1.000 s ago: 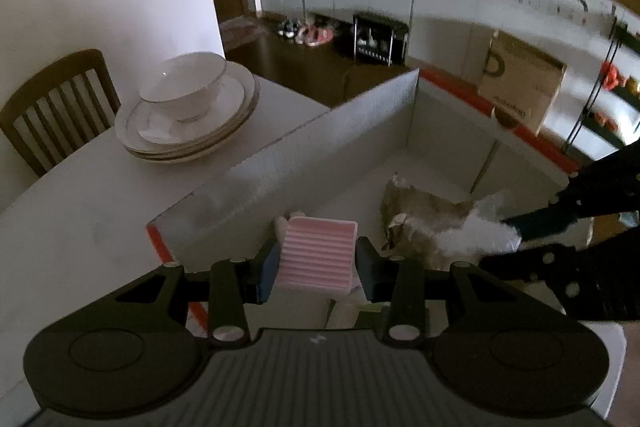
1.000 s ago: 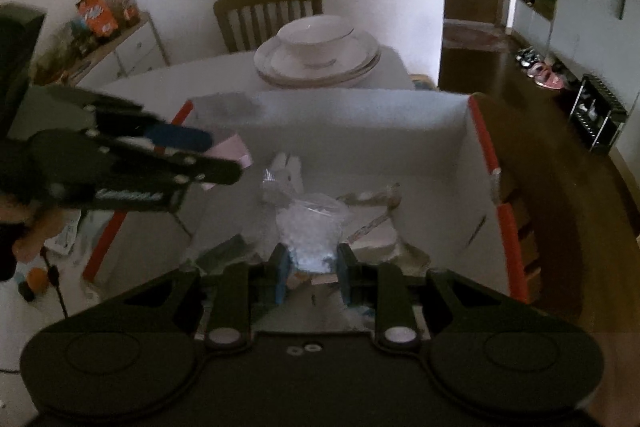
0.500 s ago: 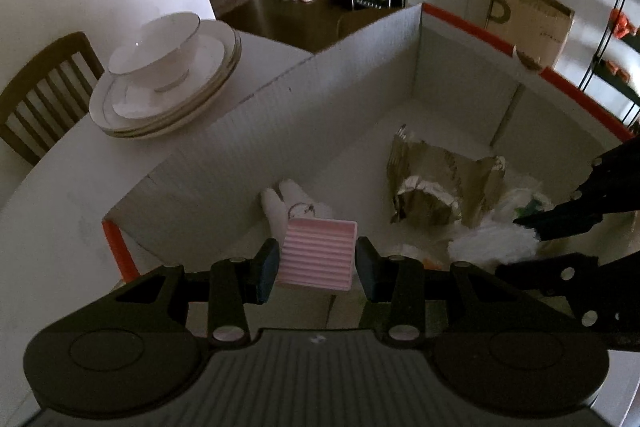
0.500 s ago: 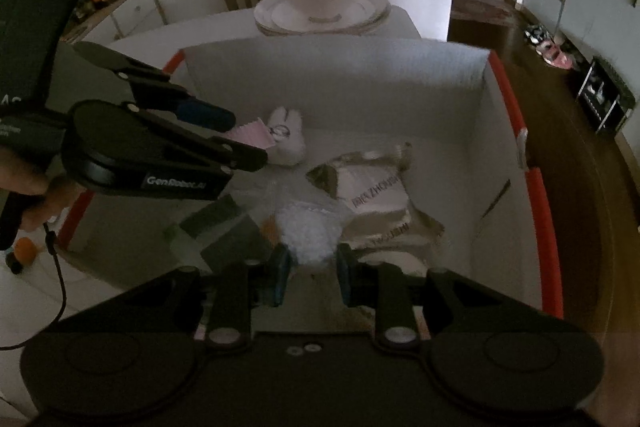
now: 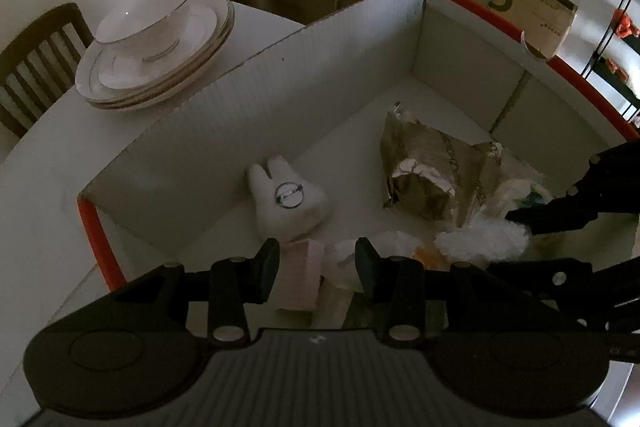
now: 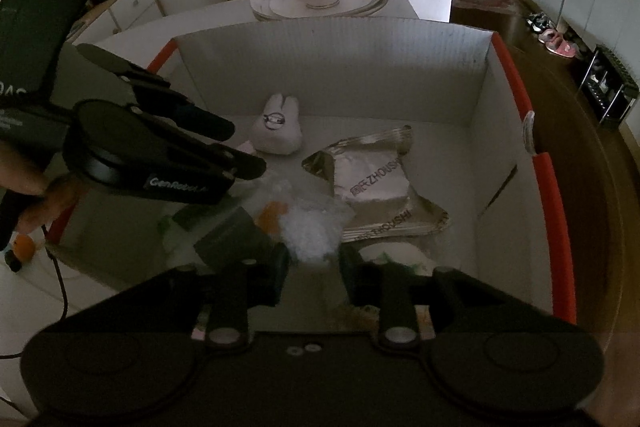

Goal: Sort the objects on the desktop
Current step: 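Lower both items into the red box and open both tools, then withdraw both tools from the box back over the table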

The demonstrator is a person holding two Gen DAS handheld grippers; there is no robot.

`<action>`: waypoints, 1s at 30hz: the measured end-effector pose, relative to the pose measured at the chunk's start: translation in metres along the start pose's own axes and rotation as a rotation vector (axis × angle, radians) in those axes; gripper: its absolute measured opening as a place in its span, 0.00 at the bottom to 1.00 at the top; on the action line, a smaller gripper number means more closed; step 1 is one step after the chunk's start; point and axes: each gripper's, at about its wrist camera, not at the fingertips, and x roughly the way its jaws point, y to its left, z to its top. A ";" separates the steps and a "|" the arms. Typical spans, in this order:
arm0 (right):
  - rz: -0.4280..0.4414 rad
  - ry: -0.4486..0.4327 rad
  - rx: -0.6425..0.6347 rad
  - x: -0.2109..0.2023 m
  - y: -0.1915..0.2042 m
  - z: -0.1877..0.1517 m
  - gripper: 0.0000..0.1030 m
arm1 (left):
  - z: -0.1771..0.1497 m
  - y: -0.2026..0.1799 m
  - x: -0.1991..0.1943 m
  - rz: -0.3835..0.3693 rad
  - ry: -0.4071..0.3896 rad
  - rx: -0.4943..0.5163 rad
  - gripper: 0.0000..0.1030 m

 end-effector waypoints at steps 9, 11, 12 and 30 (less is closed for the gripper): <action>-0.004 -0.030 0.000 -0.008 0.000 0.000 0.46 | -0.006 0.000 -0.015 -0.034 -0.042 -0.055 0.48; -0.002 -0.041 -0.003 -0.011 0.001 0.000 0.47 | -0.007 -0.001 -0.021 -0.038 -0.060 -0.065 0.52; 0.001 -0.048 -0.004 -0.014 0.001 0.000 0.47 | -0.007 0.000 -0.024 -0.041 -0.069 -0.072 0.53; 0.039 -0.168 -0.009 -0.055 0.017 -0.004 0.79 | -0.029 0.009 -0.087 -0.117 -0.207 -0.161 0.67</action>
